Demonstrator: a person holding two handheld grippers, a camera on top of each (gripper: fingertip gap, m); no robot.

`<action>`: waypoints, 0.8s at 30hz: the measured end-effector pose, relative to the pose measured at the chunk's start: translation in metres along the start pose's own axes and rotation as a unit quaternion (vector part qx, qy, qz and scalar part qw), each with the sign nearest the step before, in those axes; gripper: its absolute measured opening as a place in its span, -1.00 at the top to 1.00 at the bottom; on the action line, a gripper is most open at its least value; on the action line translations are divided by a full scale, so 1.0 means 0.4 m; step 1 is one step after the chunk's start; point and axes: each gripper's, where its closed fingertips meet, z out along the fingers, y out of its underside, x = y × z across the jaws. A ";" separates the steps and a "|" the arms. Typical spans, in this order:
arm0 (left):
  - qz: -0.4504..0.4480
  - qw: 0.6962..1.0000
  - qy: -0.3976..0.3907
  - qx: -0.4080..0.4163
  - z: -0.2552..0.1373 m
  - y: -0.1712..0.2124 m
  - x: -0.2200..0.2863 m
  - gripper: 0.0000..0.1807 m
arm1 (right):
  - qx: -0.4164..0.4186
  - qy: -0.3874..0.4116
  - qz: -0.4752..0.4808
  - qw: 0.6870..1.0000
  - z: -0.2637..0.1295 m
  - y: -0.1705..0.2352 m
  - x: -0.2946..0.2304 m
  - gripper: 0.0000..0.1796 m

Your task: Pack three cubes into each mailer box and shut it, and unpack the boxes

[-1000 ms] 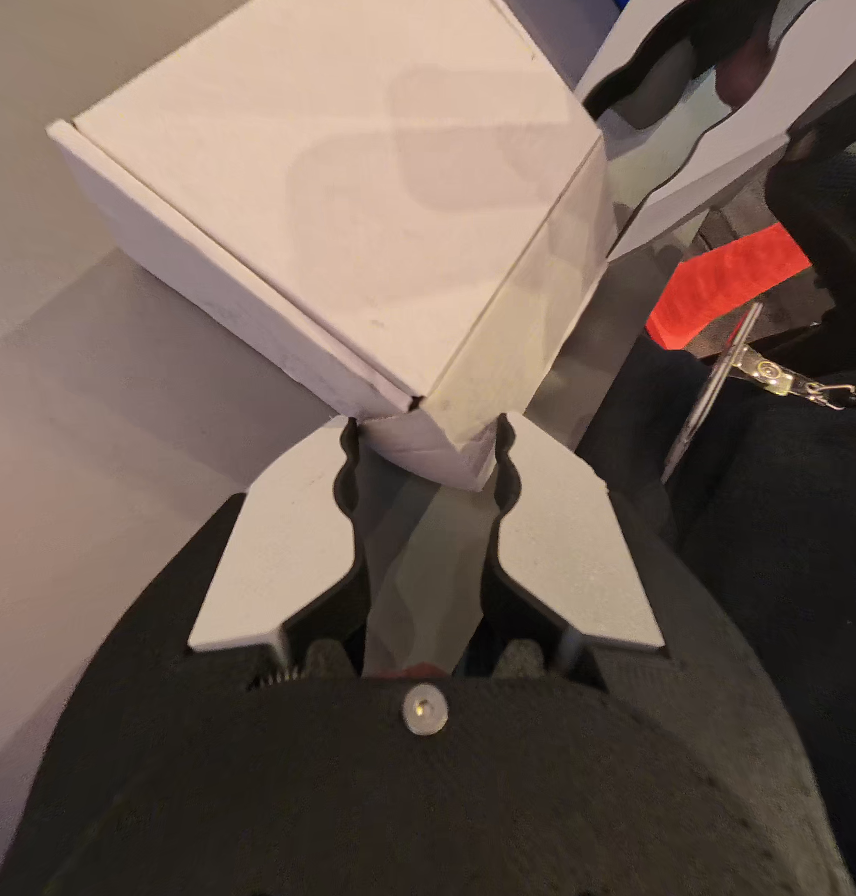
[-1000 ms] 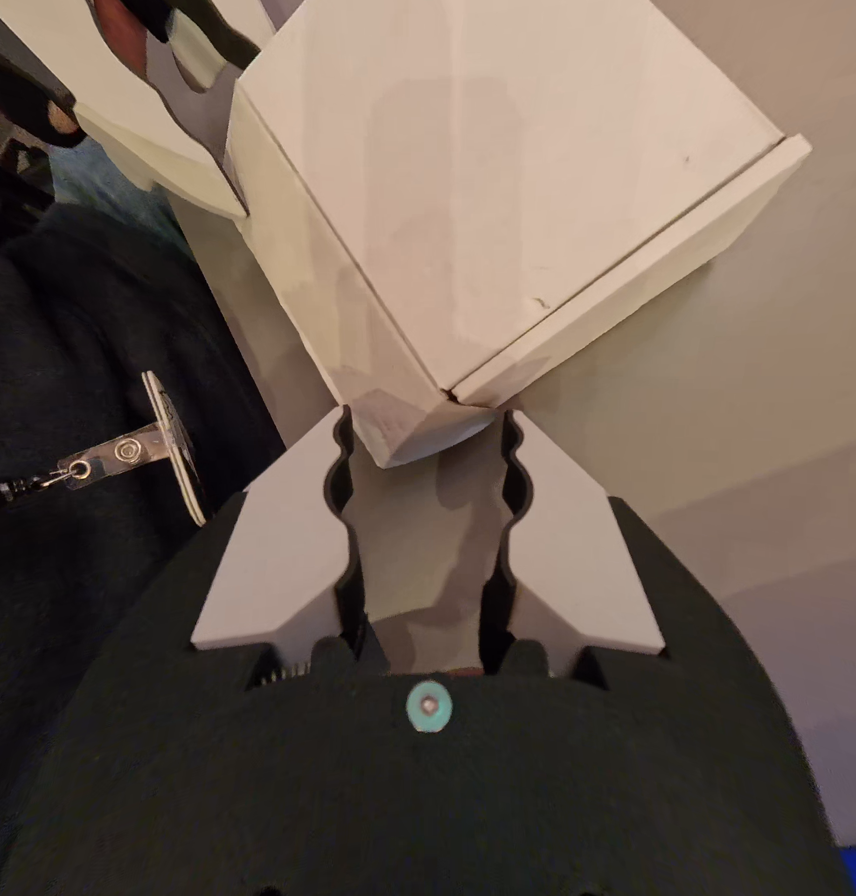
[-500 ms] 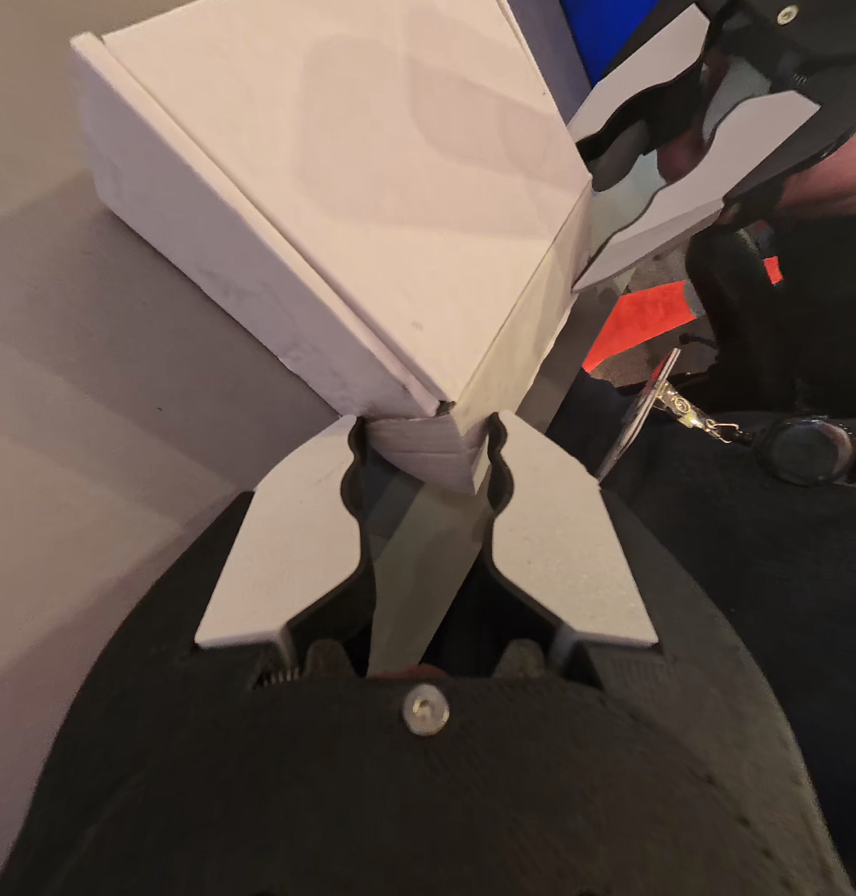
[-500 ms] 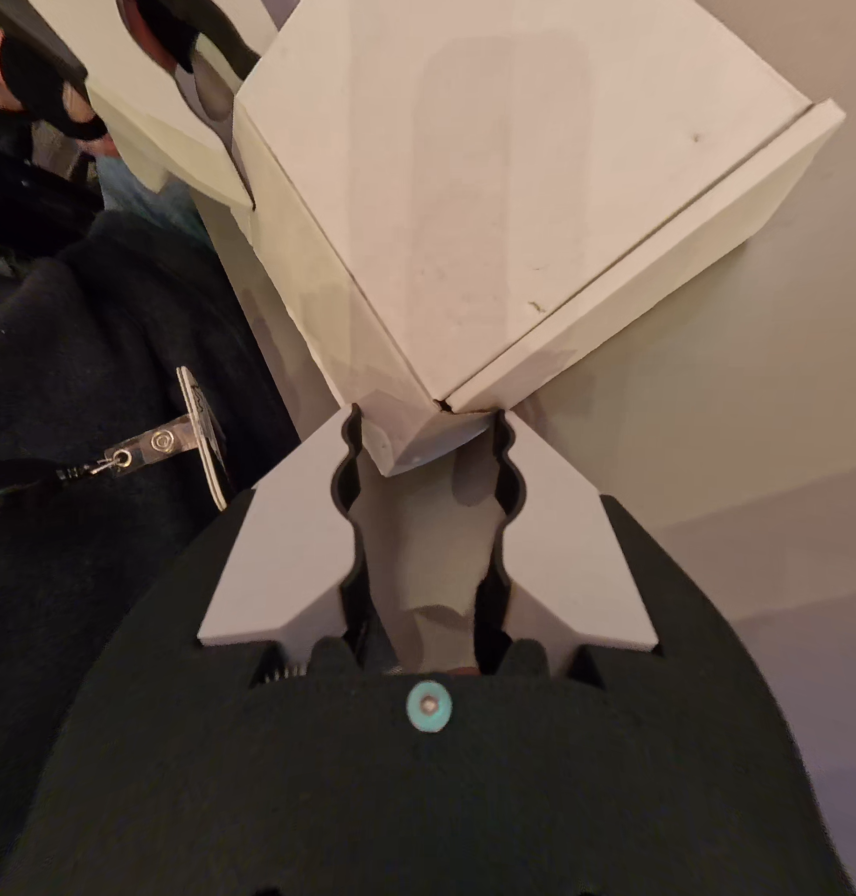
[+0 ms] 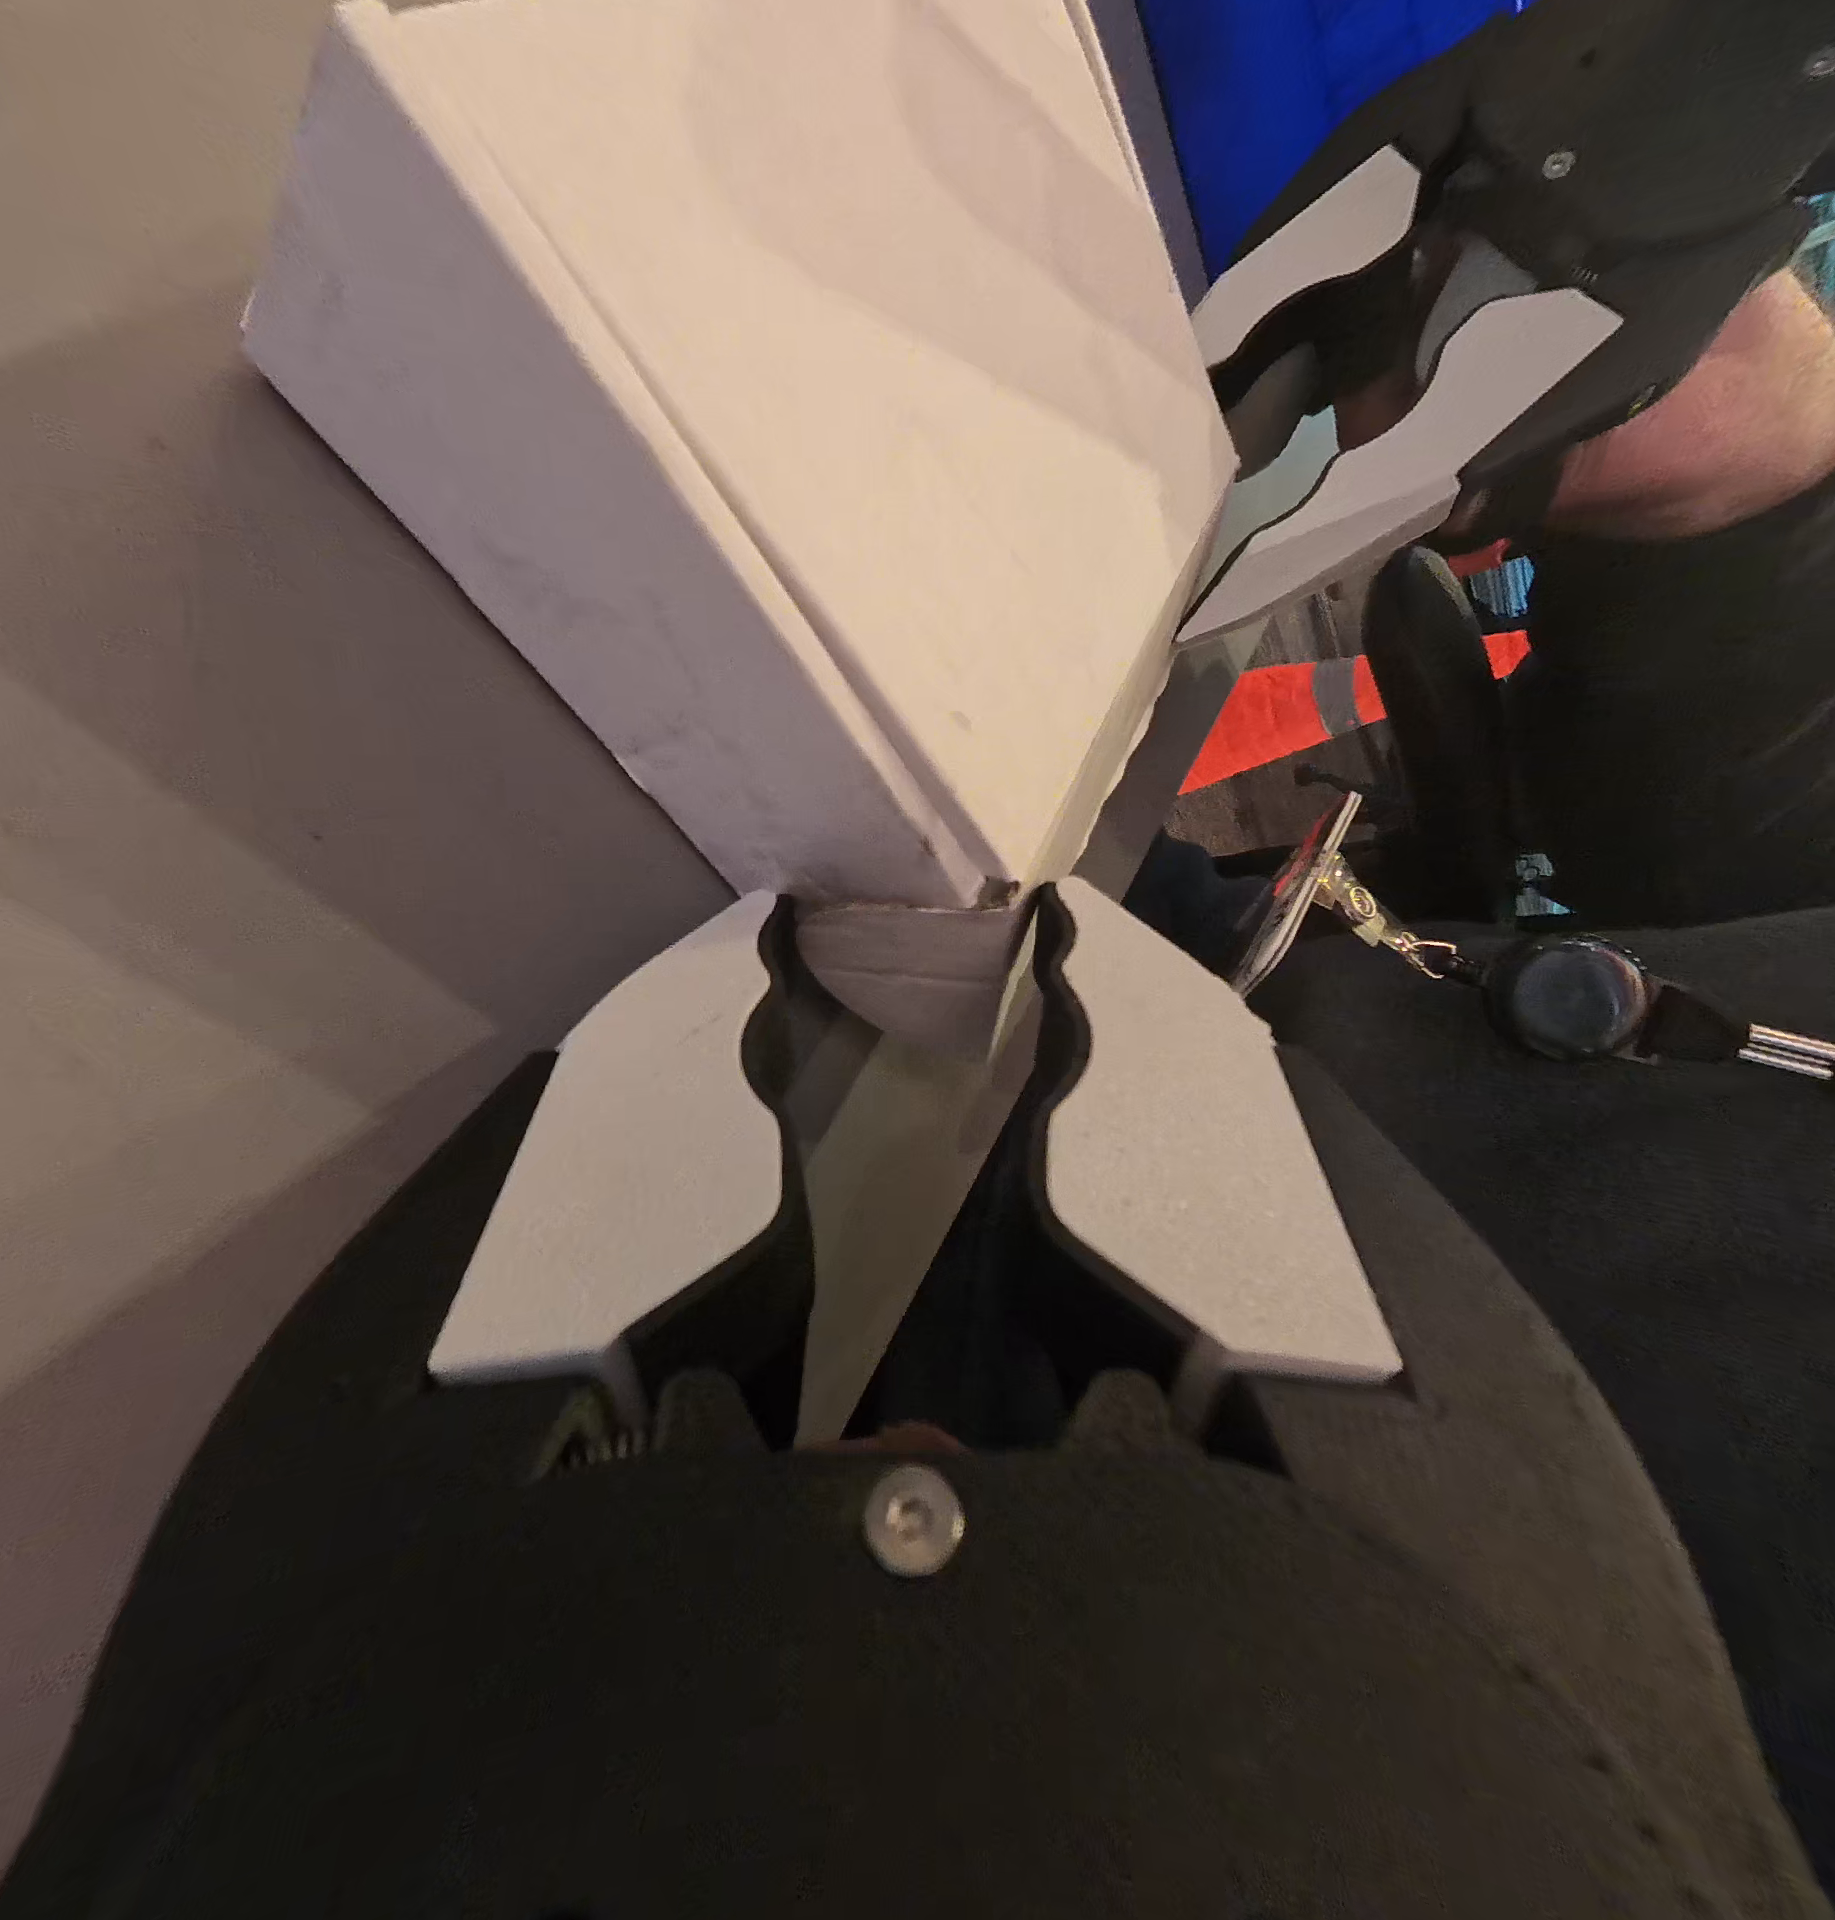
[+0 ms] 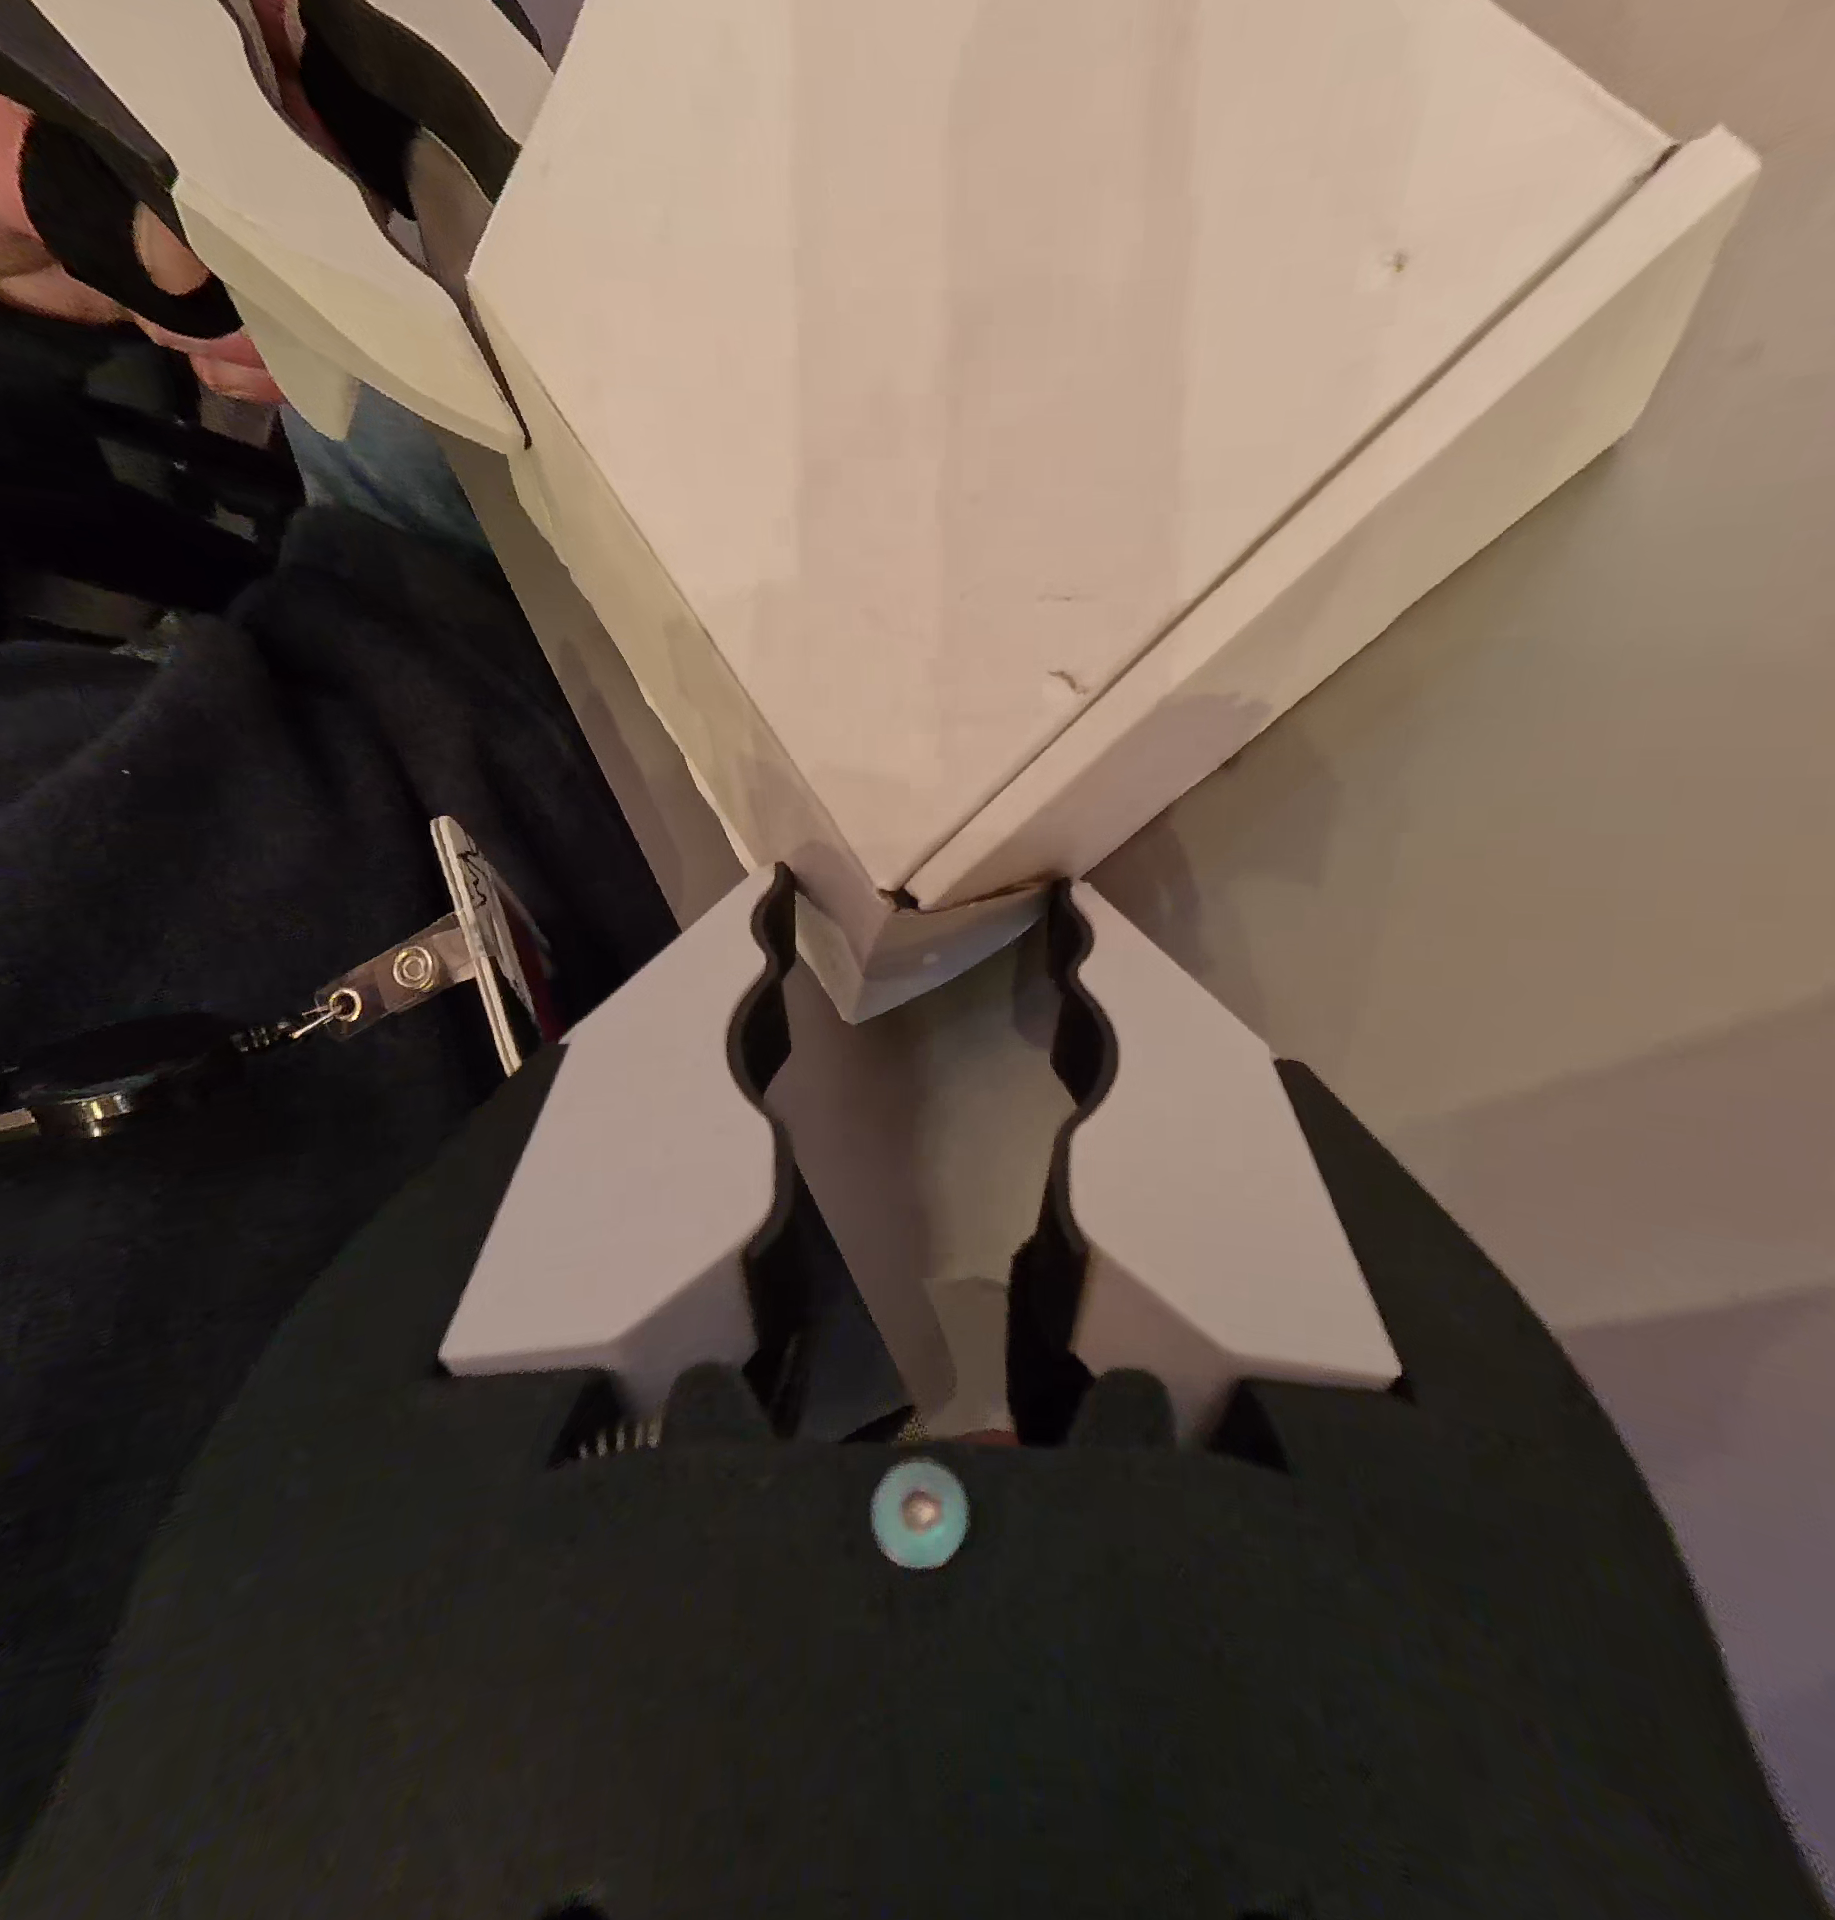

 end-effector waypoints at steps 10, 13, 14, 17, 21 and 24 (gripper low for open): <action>0.094 0.994 -0.062 0.011 0.005 -0.006 -0.018 0.45 | 0.016 0.001 -0.008 1.000 0.000 -0.011 0.008 0.49; 0.073 0.996 -0.047 0.003 0.004 -0.001 -0.018 0.49 | 0.023 0.021 -0.030 0.999 -0.005 -0.019 0.006 0.49; 0.075 0.996 -0.048 -0.001 0.004 0.002 -0.018 0.49 | 0.022 0.034 -0.044 0.998 -0.008 -0.021 0.004 0.49; 0.063 0.997 -0.037 -0.008 0.005 0.005 -0.013 0.50 | 0.024 0.033 -0.043 0.998 -0.008 -0.019 0.004 0.49; 0.017 1.000 -0.008 -0.005 0.000 -0.010 -0.014 0.51 | 0.023 0.000 -0.012 1.000 0.001 -0.012 0.007 0.50; 0.006 1.000 -0.006 -0.018 0.002 -0.013 -0.014 0.52 | 0.002 0.004 -0.009 1.000 0.000 -0.013 0.013 0.51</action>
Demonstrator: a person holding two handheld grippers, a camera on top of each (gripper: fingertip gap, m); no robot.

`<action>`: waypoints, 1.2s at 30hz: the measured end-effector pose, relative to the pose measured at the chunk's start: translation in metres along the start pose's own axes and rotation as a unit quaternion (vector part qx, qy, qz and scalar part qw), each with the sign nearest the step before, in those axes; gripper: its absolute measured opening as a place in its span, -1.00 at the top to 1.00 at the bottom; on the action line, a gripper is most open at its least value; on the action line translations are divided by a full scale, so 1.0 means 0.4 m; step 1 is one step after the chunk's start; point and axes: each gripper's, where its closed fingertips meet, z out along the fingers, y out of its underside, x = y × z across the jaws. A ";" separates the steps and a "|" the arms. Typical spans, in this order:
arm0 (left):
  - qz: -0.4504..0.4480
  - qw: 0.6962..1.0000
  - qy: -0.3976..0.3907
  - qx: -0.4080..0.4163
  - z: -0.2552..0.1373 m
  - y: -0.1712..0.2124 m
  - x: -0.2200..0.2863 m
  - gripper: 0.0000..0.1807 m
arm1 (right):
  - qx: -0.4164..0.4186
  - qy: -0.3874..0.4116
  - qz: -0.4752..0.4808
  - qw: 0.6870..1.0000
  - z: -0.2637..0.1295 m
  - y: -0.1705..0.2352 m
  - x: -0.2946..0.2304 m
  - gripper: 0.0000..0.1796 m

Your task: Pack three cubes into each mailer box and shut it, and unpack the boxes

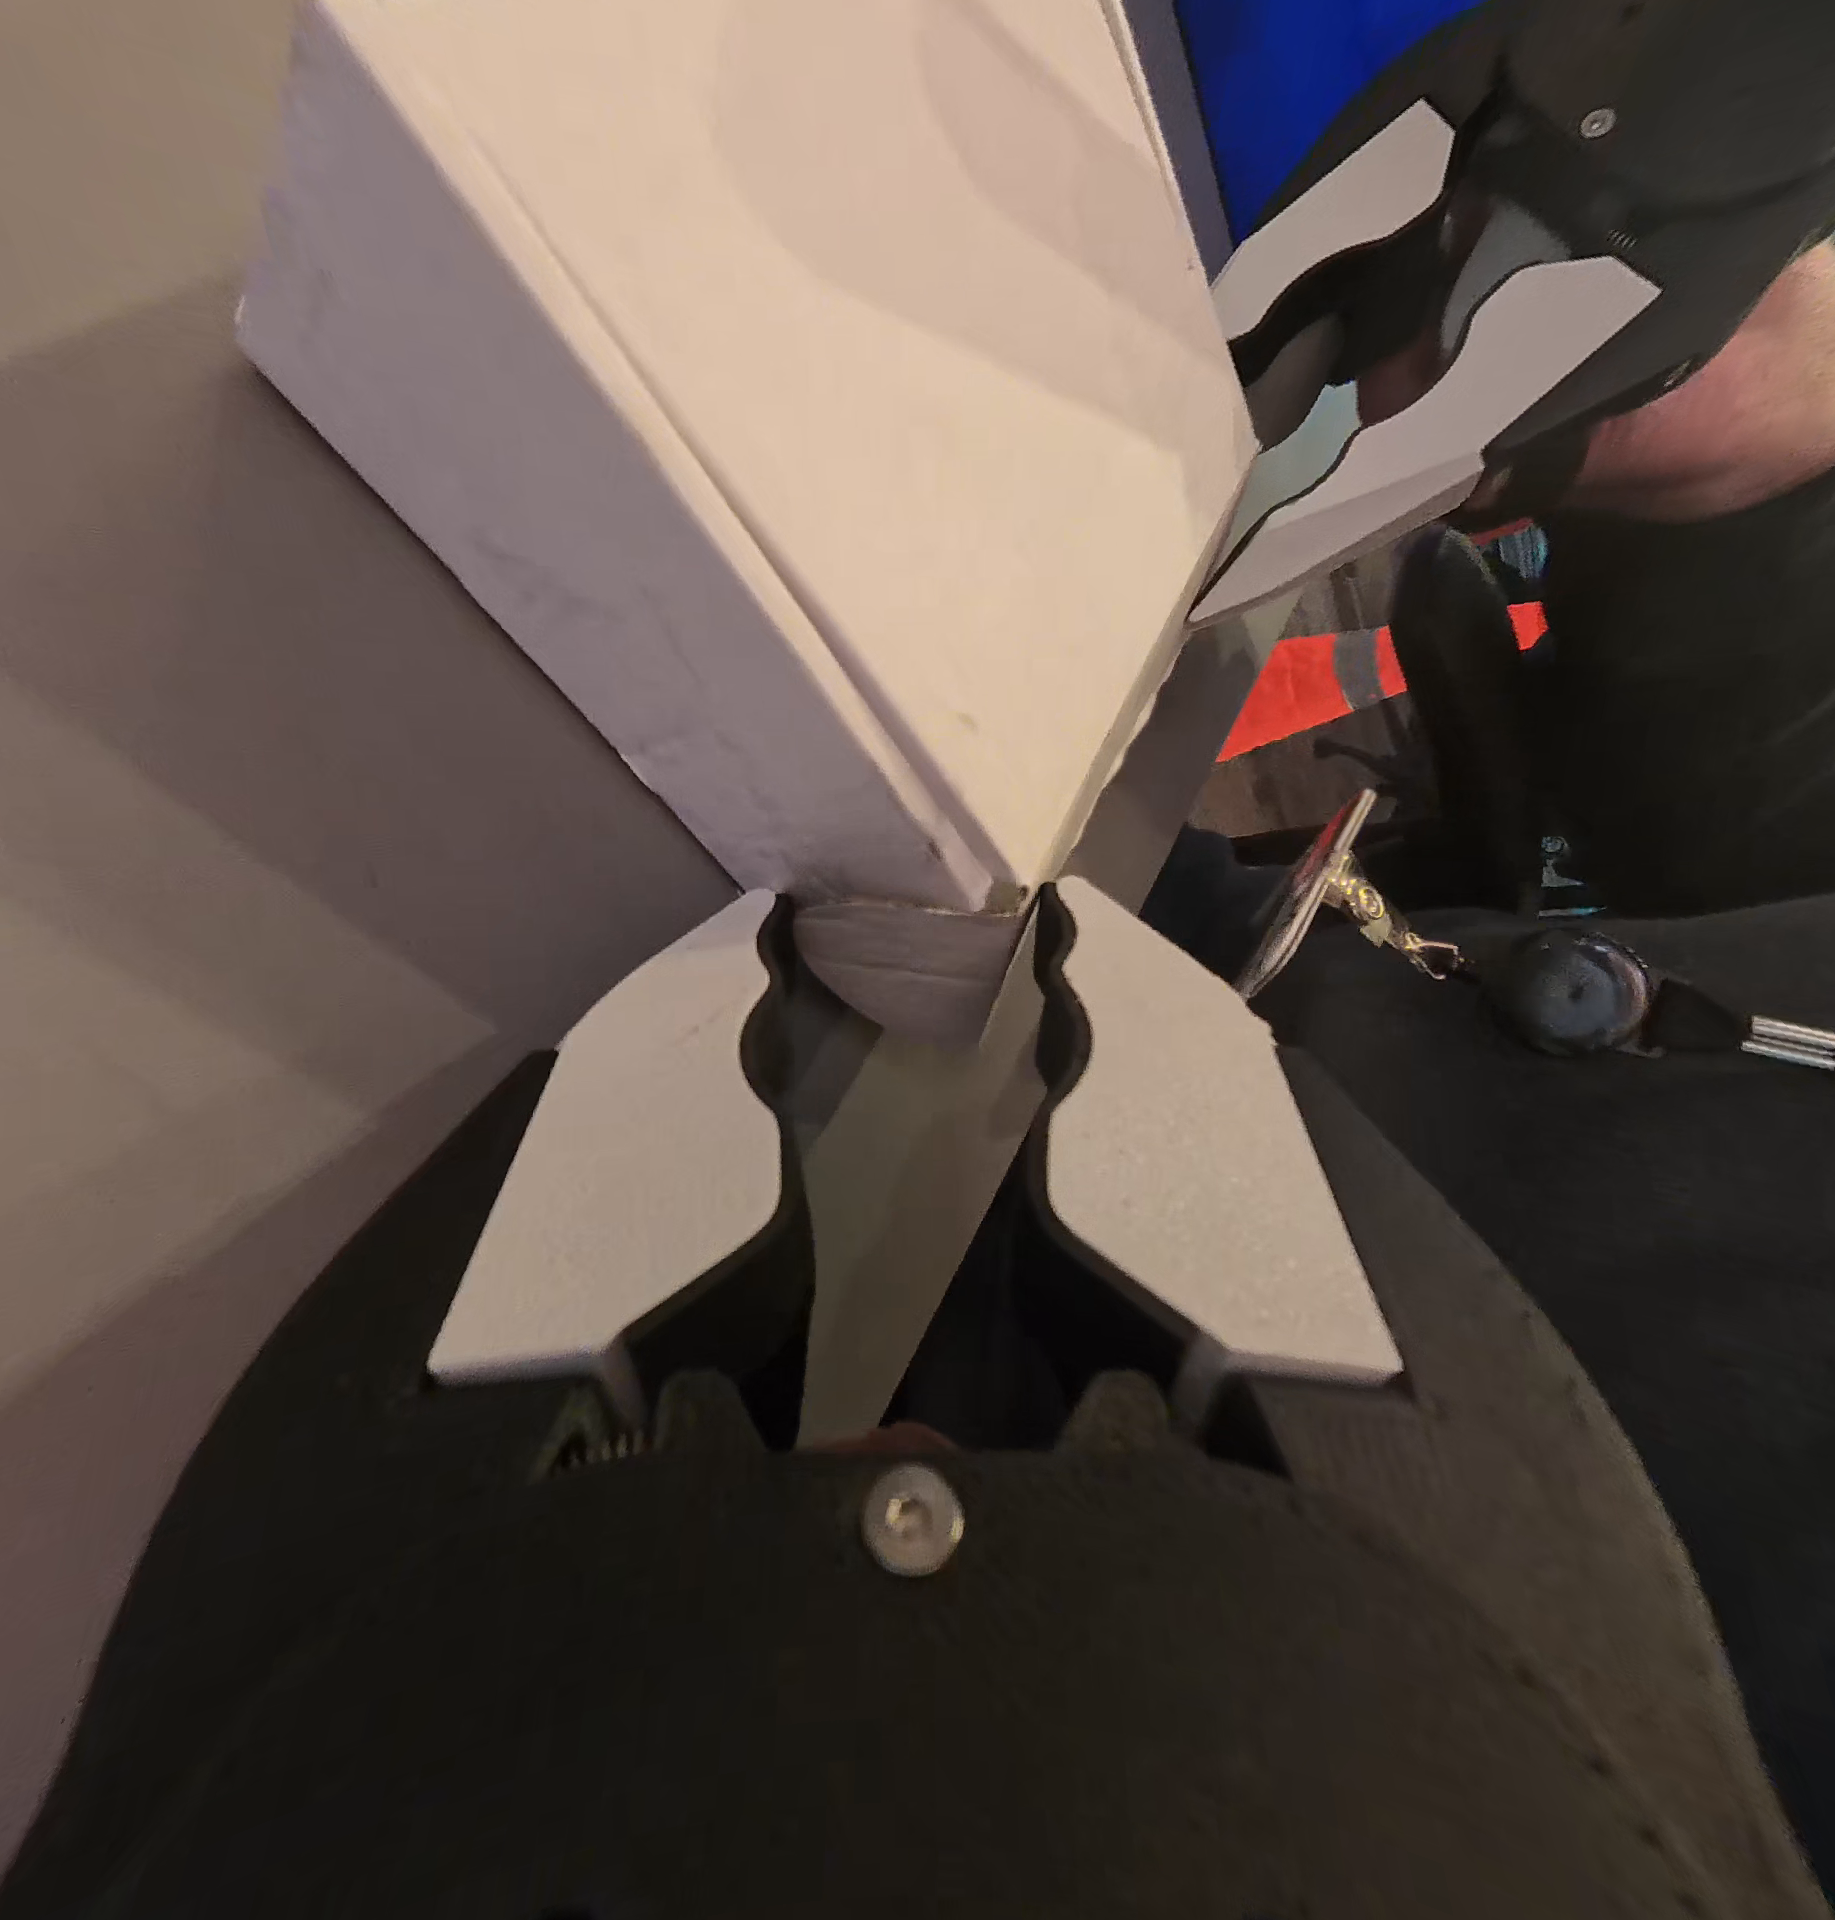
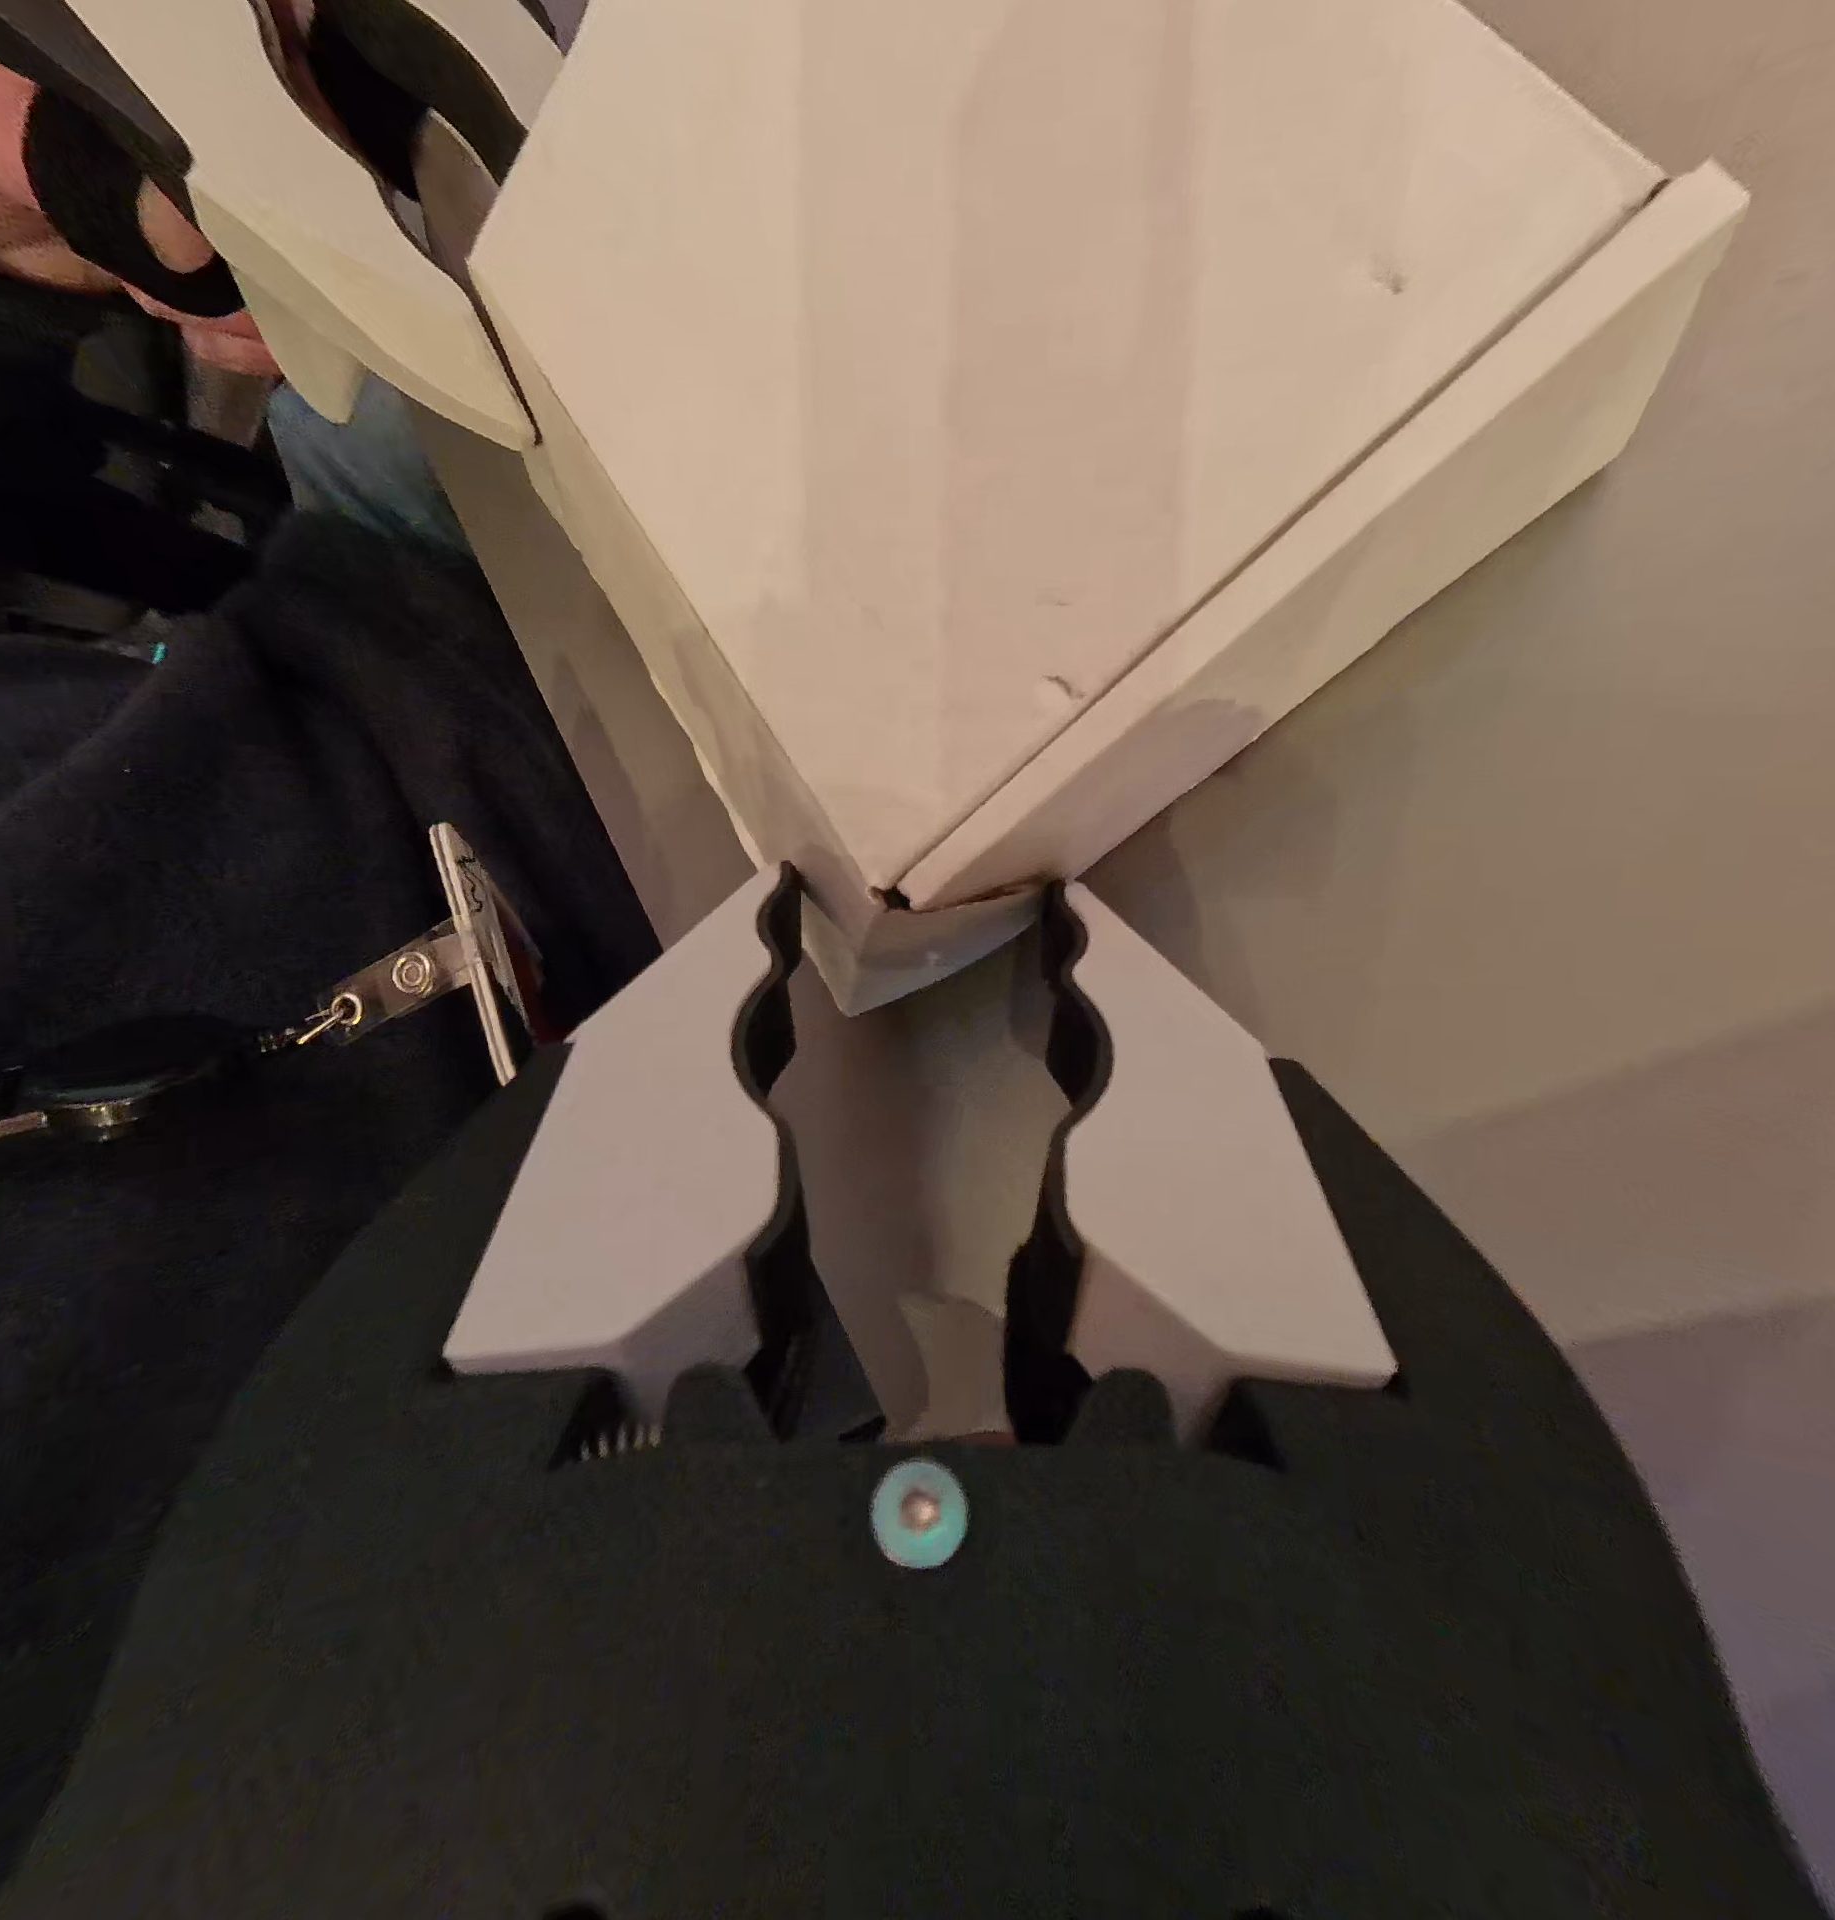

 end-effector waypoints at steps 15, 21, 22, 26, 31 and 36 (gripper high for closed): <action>0.052 0.997 -0.057 -0.002 -0.027 -0.084 -0.037 0.43 | 0.005 0.001 -0.002 1.000 0.012 -0.021 0.001 0.53; 0.046 0.996 -0.076 0.004 -0.017 -0.094 -0.048 0.44 | -0.003 -0.014 0.023 1.000 0.012 -0.017 -0.004 0.55; 0.044 0.996 -0.073 0.007 -0.017 -0.093 -0.048 0.45 | 0.000 -0.023 0.032 0.999 0.012 -0.016 -0.006 0.56; 0.037 0.997 -0.060 0.009 -0.017 -0.092 -0.048 0.45 | 0.009 -0.027 0.042 0.999 0.013 -0.014 -0.009 0.57; 0.028 0.998 -0.049 0.004 -0.022 -0.091 -0.050 0.47 | 0.051 -0.094 0.080 0.991 -0.002 -0.032 -0.032 0.37; 0.032 0.998 -0.050 0.001 -0.017 -0.093 -0.048 0.47 | 0.076 -0.080 0.093 0.990 -0.015 -0.046 -0.010 0.37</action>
